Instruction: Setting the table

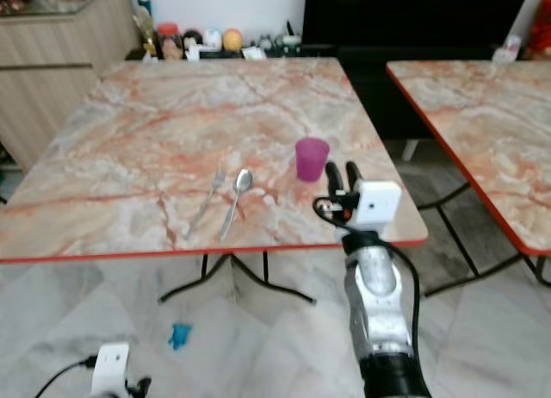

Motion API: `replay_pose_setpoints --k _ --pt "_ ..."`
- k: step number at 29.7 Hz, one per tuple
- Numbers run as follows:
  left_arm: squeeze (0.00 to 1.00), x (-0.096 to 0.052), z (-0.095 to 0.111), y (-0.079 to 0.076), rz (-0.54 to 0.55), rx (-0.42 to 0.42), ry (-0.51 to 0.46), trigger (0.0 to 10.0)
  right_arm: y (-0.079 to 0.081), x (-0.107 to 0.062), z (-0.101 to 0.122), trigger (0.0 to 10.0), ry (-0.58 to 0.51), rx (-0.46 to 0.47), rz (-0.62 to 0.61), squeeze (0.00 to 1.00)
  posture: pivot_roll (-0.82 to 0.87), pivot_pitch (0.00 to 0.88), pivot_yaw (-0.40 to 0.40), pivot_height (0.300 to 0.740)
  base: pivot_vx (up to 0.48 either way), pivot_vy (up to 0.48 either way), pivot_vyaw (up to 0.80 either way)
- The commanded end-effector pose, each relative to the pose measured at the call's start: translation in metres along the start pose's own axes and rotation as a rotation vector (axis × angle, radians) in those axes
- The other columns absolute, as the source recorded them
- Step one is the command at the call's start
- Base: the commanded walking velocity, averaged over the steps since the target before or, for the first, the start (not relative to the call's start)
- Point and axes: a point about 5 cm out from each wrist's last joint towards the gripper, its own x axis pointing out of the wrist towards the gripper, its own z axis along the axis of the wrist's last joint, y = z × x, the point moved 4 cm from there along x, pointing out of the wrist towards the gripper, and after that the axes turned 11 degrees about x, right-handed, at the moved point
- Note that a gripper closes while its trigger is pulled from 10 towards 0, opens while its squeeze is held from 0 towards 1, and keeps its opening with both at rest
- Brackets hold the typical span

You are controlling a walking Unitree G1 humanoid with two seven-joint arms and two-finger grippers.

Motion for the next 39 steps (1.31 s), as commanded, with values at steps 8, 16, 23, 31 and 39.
replay_pose_setpoints --k 8,16,23,31,39 --pt "0.0 0.001 0.004 -0.001 0.003 0.02 -0.006 10.0 0.0 0.001 0.005 10.0 -0.017 -0.004 0.005 0.0 0.0 0.0 -0.003 0.74 0.294 0.0 0.0" --pt "0.0 0.001 0.006 -0.002 0.001 0.019 -0.012 10.0 0.002 0.001 0.004 10.0 -0.009 -0.024 0.019 0.0 0.0 0.0 -0.004 0.74 0.358 0.0 0.3" --pt "0.0 0.001 0.007 -0.003 0.005 0.026 -0.012 10.0 0.001 0.001 0.003 10.0 -0.003 -0.009 0.015 0.0 0.0 0.0 -0.004 0.74 0.049 0.0 0.0" --pt "0.0 0.001 0.008 -0.003 0.005 0.024 -0.014 10.0 0.004 0.003 0.003 10.0 0.02 -0.012 0.031 0.0 -0.01 0.0 -0.004 0.74 0.0 0.0 0.0" --pt "0.0 0.001 0.009 -0.003 0.005 0.024 -0.017 10.0 0.018 0.013 -0.001 10.0 0.144 -0.119 0.095 0.0 -0.01 0.0 -0.001 0.74 0.0 0.0 0.0"
